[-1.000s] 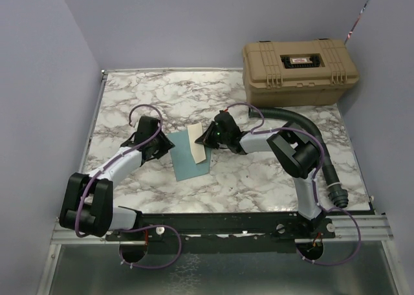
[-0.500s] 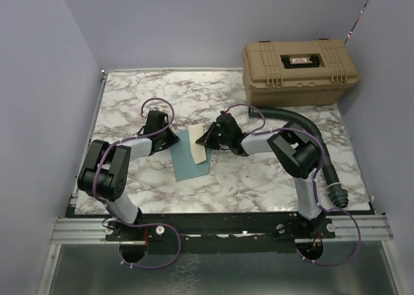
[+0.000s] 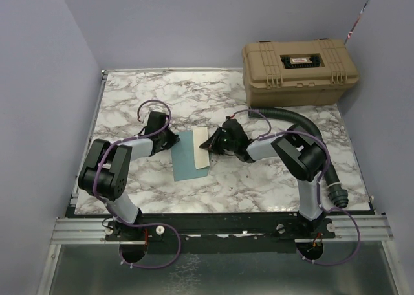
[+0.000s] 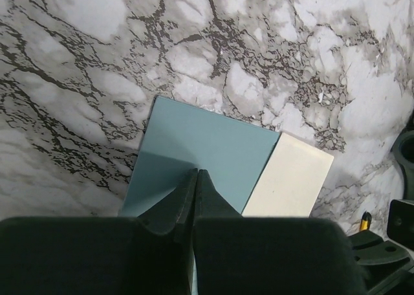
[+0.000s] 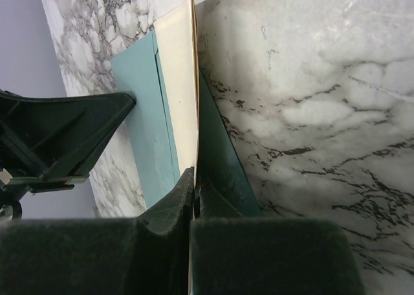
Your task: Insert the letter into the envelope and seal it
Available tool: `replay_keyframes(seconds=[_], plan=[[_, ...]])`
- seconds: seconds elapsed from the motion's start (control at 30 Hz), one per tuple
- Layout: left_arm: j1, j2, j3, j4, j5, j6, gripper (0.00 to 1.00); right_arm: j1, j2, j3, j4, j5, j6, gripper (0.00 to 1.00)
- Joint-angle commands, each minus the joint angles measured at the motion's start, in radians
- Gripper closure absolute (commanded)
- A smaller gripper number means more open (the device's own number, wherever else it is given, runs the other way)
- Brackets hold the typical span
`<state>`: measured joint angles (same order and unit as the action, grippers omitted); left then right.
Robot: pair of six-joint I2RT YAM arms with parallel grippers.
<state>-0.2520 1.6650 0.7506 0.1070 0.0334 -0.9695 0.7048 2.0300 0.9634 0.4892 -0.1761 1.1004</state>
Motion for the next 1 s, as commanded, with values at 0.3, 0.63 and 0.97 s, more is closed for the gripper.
replay_keyframes(seconds=[0.3,0.63,0.97], plan=[[0.002,-0.009,-0.077,-0.079,-0.161,-0.136,1.00,0.034,0.013,-0.072,-0.100,-0.014,-0.026,1.00],[0.002,-0.045,-0.105,-0.066,-0.149,-0.158,1.00,0.048,0.040,-0.058,-0.089,-0.024,-0.011,0.99],[0.002,-0.194,-0.033,-0.162,-0.041,0.058,0.43,0.049,0.033,-0.046,-0.076,0.011,-0.081,1.00]])
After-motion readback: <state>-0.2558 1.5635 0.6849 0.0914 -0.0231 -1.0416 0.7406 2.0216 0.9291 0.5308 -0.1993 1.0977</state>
